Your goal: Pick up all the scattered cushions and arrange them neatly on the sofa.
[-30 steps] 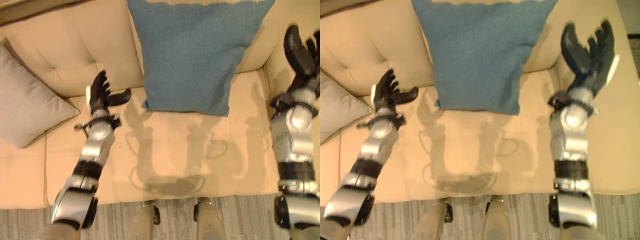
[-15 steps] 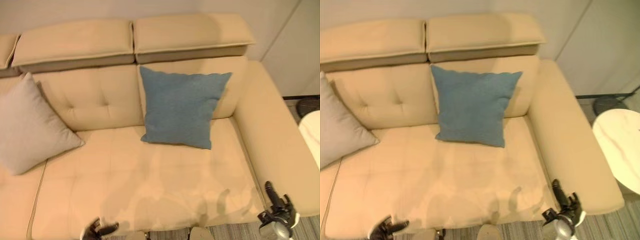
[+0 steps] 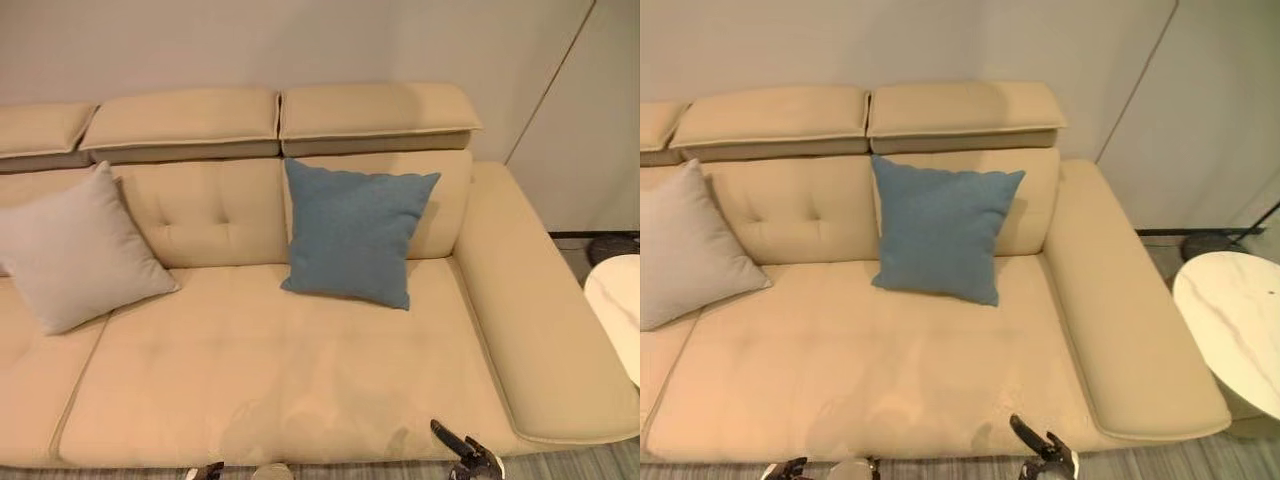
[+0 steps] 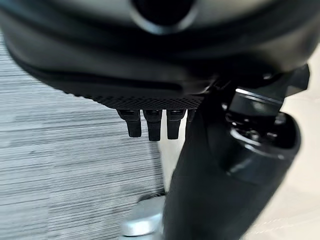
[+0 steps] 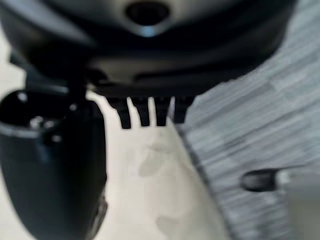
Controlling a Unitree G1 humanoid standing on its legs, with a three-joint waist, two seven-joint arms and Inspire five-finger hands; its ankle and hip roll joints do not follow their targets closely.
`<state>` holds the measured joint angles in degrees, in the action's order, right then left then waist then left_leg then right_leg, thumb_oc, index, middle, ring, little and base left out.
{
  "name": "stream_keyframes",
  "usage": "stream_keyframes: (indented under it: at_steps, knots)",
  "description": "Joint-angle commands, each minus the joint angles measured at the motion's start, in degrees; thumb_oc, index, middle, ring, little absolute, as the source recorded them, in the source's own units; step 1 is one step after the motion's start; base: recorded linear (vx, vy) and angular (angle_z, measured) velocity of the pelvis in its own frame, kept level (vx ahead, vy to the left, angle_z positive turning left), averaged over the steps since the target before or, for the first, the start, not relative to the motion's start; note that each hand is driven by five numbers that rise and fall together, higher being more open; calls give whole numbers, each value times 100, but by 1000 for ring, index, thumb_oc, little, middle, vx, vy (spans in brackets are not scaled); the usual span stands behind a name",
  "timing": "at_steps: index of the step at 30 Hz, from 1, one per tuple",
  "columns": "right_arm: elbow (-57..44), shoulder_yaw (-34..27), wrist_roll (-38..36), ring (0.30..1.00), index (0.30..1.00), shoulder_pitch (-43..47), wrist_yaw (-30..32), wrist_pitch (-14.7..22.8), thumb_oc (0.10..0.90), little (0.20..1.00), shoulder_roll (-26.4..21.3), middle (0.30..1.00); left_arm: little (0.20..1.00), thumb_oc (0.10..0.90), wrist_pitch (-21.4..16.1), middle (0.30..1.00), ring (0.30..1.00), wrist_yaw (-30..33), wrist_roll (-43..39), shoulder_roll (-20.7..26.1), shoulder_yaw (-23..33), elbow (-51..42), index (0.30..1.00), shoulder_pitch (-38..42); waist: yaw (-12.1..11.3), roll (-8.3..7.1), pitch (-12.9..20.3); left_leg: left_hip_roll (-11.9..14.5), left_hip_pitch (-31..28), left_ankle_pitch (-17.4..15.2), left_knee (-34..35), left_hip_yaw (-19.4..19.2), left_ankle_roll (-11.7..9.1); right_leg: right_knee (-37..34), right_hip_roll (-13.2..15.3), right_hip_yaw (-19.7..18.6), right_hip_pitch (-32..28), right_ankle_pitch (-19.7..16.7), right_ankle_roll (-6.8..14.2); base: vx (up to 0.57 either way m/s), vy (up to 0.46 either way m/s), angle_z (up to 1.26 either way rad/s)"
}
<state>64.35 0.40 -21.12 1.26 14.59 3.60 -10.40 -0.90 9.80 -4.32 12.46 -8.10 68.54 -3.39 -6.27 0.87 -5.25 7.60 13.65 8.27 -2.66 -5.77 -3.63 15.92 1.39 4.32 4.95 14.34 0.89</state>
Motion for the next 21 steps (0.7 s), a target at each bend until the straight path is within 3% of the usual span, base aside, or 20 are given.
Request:
stream_keyframes:
  at_steps: [1,2,4,7,10,11,12,14,17,21]
  knots:
    - [-197,-67,450,900,900,-5,62,134,800,900,-260,900,900,800,-115,900,900,206,-97,27,150,-23,900,264,9,112,-601,-669,692,617,634,-153,-52,-513,-541,-172,-1015,208,-170,-473,3,-11]
    - [-151,-54,546,900,900,-52,91,118,800,900,-282,900,900,800,-150,900,900,163,-166,-6,183,-25,900,274,49,147,-681,-648,701,539,500,-84,-78,-512,-529,-113,-919,128,-175,-476,24,2]
    - [250,-103,630,900,900,-157,146,22,800,900,-217,900,900,800,-168,900,900,233,-250,-42,216,19,900,232,167,53,-749,-631,604,222,-127,-125,98,-596,-374,82,-792,-168,-95,-426,27,23]
    - [987,-45,803,900,900,-286,79,-158,800,900,-125,900,900,800,-161,900,900,201,-389,-144,310,219,900,249,308,-197,-702,-500,374,-732,-1260,1,345,-842,35,358,-592,-497,5,-370,58,25]
    - [1382,86,1002,900,900,-315,20,-278,800,900,-99,900,900,800,-110,900,900,276,-323,-198,235,431,900,263,407,-329,-595,-225,-58,-1110,-1962,224,403,-883,225,497,-419,-591,-21,-193,101,31]
    - [1407,81,971,900,900,-319,-29,-269,800,900,-78,900,900,800,-103,900,900,280,-268,-221,184,456,900,263,457,-314,-517,-199,-432,-1207,-1616,260,371,-871,239,513,-362,-597,3,-50,104,25]
    - [1407,81,971,900,900,-319,-29,-269,800,900,-77,900,900,800,-103,900,900,280,-268,-220,184,456,900,263,458,-316,-516,-200,-433,-1204,-1611,260,371,-871,240,514,-361,-597,3,0,154,29]
    - [1310,83,914,900,900,-324,-120,-223,800,900,-100,900,900,800,-90,900,900,272,-129,-295,66,470,900,285,544,-220,-376,-434,-970,-1499,-718,559,381,-669,221,433,-191,-597,87,-22,228,30]
    - [1137,47,878,900,900,-181,-138,-214,800,900,-199,900,900,800,-24,900,900,284,512,-186,-398,359,900,471,707,-164,-195,-572,-1116,-1455,-233,661,399,-493,354,533,-104,-689,195,-34,199,26]
    - [941,253,1042,900,900,-42,-141,-188,800,900,-235,900,900,800,-6,900,900,365,768,-40,-552,232,900,655,718,-150,-114,-646,-1282,-1387,101,714,434,-608,395,564,-178,-747,255,-33,141,12]
